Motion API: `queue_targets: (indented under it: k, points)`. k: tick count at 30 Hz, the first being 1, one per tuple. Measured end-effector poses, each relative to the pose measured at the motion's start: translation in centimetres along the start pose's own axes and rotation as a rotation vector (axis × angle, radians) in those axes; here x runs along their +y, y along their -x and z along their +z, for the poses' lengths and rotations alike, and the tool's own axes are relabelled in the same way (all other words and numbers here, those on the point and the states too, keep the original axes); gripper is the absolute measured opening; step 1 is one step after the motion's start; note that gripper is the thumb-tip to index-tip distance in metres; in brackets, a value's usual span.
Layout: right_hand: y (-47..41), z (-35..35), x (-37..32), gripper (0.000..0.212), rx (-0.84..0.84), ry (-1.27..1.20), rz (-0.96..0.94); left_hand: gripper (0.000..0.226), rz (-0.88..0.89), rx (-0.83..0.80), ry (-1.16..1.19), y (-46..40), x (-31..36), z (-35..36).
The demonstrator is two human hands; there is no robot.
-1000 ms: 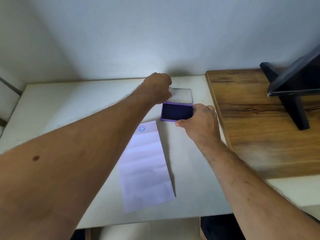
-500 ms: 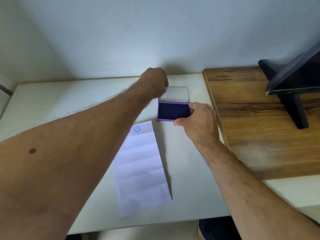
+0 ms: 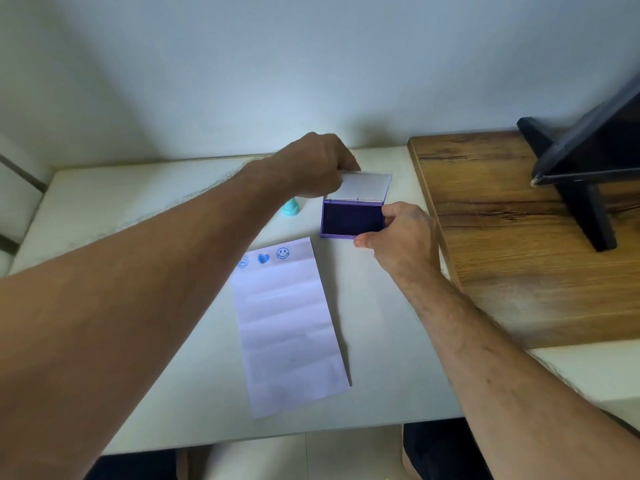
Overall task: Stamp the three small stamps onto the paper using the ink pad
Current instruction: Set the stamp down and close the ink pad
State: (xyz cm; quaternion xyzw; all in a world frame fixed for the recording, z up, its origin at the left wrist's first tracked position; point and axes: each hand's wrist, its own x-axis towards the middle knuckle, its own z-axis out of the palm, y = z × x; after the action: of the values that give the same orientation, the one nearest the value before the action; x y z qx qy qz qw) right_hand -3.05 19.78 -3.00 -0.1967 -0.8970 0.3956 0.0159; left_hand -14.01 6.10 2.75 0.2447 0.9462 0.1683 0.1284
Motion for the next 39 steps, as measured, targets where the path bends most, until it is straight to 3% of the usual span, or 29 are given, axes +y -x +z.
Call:
queue_targets:
  k: [6,9,14,18,23,27,31,39]
  points:
    - [-0.3,-0.1,0.2,0.067,-0.011,-0.092,0.101,0.053,0.049,-0.152,-0.008,2.3,0.5,0.5]
    - [-0.5,-0.1,0.1,0.077,0.002,-0.104,0.127,0.053,0.065,-0.146,-0.015,2.8,0.5,1.3]
    - [-0.7,-0.1,-0.1,0.095,-0.019,0.018,0.024,0.049,0.063,-0.143,-0.093,2.8,0.1,2.5]
    - [-0.9,-0.3,-0.1,0.083,-0.048,0.158,-0.058,0.047,0.073,-0.122,-0.135,2.8,-0.1,2.9]
    - [-0.7,-0.7,-0.3,0.071,-0.052,0.258,-0.122,0.077,0.068,-0.089,-0.18,2.9,0.1,3.4]
    - [-0.4,-0.9,-0.6,0.044,-0.042,0.415,-0.269,0.06,0.083,-0.055,-0.199,3.1,0.1,3.4]
    - [0.0,-0.8,-0.8,0.022,-0.019,0.544,-0.348,0.061,0.075,-0.013,-0.239,3.5,0.2,3.2]
    - [-0.2,-0.8,-1.1,0.018,-0.062,0.619,-0.367,0.055,-0.046,-0.029,-0.187,3.8,0.4,2.8]
